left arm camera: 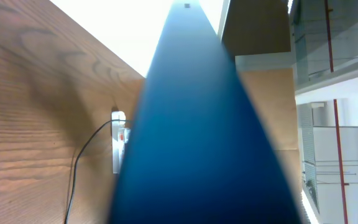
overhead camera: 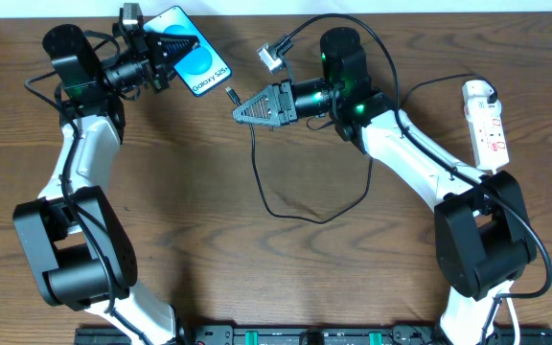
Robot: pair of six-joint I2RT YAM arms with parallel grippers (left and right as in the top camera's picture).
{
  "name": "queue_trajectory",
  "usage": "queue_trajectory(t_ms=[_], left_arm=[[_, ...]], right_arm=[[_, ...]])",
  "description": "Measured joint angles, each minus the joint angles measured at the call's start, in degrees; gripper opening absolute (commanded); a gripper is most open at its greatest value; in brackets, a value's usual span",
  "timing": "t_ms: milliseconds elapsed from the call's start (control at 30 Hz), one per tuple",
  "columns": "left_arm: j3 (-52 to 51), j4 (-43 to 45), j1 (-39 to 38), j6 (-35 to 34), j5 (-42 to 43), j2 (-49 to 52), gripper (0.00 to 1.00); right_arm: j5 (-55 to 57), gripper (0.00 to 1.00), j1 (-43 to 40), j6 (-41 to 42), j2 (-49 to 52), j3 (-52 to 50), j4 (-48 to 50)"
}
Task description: Plug charger to phone and switch on socket
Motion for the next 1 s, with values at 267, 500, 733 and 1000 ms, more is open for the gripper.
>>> queue_trajectory(t_ms=[267, 500, 733, 1000], left_arm=[[0.0, 0.0, 0.0, 0.0, 0.0, 0.0, 0.07], [0.0, 0.0, -0.2, 0.0, 0.0, 0.0, 0.07], [0.0, 0.0, -1.2, 0.0, 0.1, 0.0, 0.07], [0.0, 0.0, -1.6, 0.0, 0.1, 0.0, 0.07]], right_arm=[[0.0, 0.01, 0.0, 0.0, 0.0, 0.0, 0.4], [0.3, 0.01, 0.5, 0.0, 0.0, 0.0, 0.4], [0.5, 0.01, 0.7, 0.0, 0.0, 0.0, 0.4], [0.5, 0.01, 0.7, 0.0, 0.0, 0.0, 0.3]])
